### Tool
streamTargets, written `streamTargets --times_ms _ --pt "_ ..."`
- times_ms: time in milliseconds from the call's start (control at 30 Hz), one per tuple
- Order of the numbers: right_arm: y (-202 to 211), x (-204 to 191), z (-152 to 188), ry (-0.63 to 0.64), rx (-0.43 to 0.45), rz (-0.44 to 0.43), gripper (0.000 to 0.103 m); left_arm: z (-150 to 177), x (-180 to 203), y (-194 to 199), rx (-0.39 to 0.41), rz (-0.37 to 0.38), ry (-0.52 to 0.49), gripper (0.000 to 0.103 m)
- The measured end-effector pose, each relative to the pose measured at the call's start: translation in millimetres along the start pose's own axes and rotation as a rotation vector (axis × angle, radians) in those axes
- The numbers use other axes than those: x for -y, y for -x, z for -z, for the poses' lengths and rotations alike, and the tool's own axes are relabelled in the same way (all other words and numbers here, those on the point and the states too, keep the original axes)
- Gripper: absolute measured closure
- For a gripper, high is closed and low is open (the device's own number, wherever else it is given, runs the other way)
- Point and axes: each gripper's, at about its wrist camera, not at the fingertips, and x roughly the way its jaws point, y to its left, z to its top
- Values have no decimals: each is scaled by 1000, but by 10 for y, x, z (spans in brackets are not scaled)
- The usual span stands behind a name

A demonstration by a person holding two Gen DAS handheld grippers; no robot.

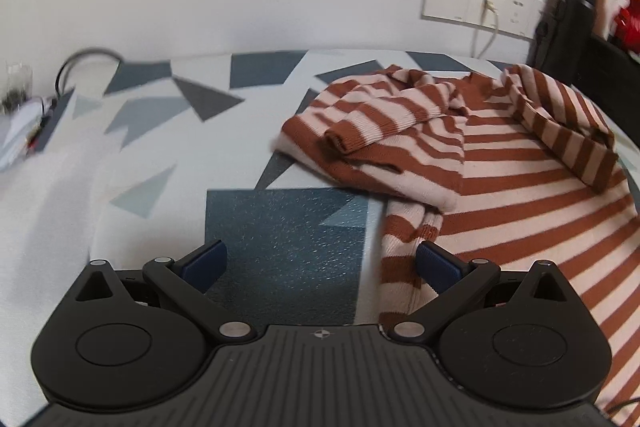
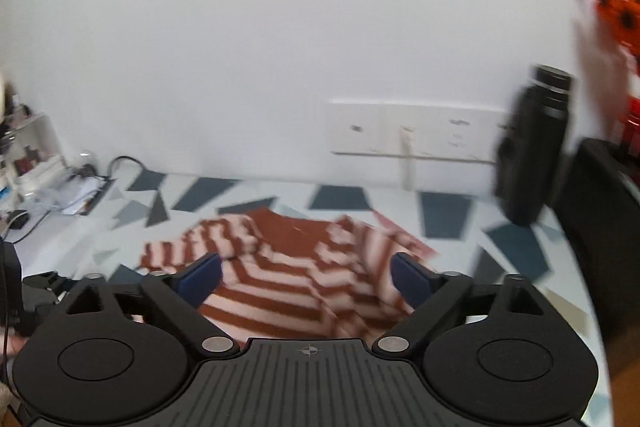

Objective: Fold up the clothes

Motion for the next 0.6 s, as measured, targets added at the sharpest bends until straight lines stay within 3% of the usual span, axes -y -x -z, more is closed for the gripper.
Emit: streamTargets --times_ms 100,200,367,500,600 --pt "-417 -86 123 12 -61 -11 10 -10 159 26 4 -4 -74 1" --pt "-799 -97 402 26 -114 40 11 1 452 -80 10 -41 -208 1" --pt "-1139 -99 763 -8 -121 91 9 -37 792 -308 122 -222 -376 0" --pt "-1331 -181 959 62 -124 158 9 -116 846 -465 162 -302 -435 0" --pt "-1358 -121 1020 61 -104 171 4 -102 717 -463 173 -335 -421 0"
